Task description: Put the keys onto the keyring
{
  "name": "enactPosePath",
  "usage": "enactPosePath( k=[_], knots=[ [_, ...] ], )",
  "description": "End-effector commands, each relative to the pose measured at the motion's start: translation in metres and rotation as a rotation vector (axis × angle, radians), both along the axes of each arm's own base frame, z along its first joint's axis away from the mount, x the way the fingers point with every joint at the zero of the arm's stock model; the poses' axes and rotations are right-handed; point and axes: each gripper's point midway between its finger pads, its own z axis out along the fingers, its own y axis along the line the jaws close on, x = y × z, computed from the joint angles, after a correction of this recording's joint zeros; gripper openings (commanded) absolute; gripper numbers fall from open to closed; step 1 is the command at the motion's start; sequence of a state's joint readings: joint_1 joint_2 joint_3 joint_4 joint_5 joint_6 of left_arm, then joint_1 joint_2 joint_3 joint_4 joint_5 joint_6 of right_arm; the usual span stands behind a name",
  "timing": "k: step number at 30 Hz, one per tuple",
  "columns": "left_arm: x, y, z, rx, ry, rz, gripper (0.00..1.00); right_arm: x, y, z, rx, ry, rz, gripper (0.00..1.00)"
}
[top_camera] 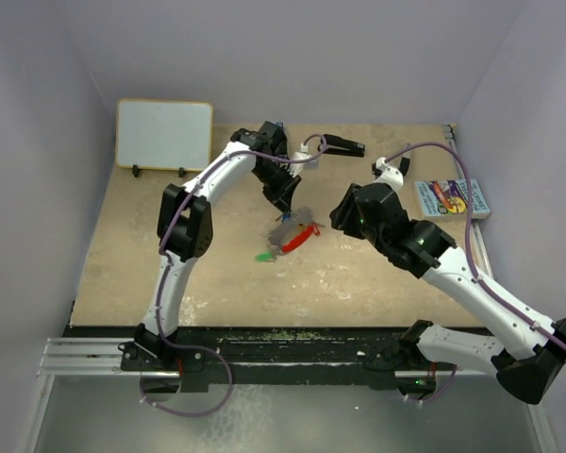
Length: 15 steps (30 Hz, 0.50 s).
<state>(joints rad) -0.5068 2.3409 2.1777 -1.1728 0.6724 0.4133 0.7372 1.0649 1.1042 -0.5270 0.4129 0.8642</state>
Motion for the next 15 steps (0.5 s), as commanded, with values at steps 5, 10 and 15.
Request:
enactPosePath(
  k=[5, 10, 15],
  knots=[
    [0.034, 0.019, 0.014, -0.009, -0.141, 0.023, 0.04, 0.005, -0.007, -0.005, -0.027, -0.003, -0.032, 0.47],
    [0.037, 0.036, -0.001, 0.080, -0.187, 0.005, 0.04, 0.003, -0.006, -0.013, -0.032, 0.012, -0.025, 0.47],
    [0.052, 0.061, -0.003, 0.178, -0.325, 0.026, 0.08, 0.002, -0.008, -0.015, -0.038, 0.003, -0.017, 0.47]
  ],
)
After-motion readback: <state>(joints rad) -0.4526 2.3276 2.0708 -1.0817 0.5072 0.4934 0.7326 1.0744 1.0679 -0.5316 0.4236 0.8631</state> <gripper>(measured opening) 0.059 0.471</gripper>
